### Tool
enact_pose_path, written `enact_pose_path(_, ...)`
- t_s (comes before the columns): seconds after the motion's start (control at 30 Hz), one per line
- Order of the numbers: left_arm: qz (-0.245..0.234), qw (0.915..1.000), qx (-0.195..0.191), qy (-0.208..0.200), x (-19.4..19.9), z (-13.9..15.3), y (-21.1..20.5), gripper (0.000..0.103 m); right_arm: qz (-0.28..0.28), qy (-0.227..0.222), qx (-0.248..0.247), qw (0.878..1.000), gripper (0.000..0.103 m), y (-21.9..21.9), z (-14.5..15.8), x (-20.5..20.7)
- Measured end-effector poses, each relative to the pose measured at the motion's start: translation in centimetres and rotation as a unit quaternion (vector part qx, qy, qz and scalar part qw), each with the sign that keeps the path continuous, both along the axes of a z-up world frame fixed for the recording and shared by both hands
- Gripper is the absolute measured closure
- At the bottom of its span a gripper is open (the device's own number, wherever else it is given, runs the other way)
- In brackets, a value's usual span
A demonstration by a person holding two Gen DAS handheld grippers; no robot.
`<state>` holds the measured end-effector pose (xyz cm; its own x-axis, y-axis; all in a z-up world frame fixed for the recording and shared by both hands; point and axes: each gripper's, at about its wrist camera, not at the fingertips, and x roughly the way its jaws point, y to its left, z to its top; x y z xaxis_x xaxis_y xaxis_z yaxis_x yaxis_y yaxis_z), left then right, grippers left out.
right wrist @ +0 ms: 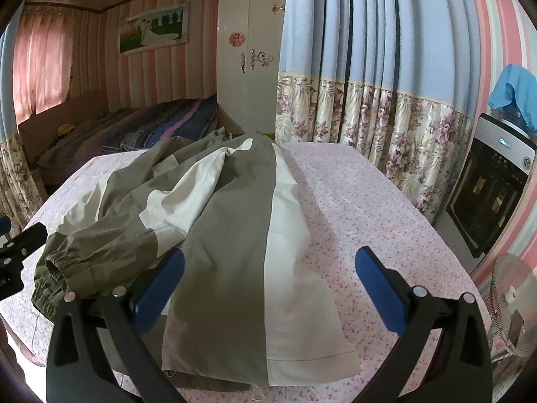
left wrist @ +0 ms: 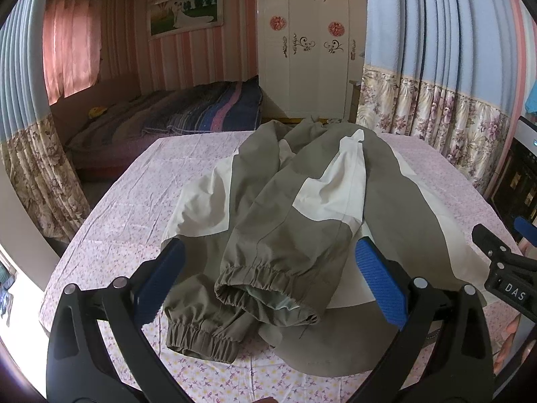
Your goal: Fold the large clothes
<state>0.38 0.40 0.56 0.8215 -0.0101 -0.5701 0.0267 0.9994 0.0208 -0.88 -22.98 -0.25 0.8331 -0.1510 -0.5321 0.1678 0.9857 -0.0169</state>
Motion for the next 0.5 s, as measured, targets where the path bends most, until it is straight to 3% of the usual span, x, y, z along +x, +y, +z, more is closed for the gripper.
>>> enact_pose_path(0.5,-0.002,1.0000,0.001,0.001,-0.04,0.06,-0.05,0.003,0.000,-0.001,0.000,1.000,0.002,-0.04,-0.04,0.13)
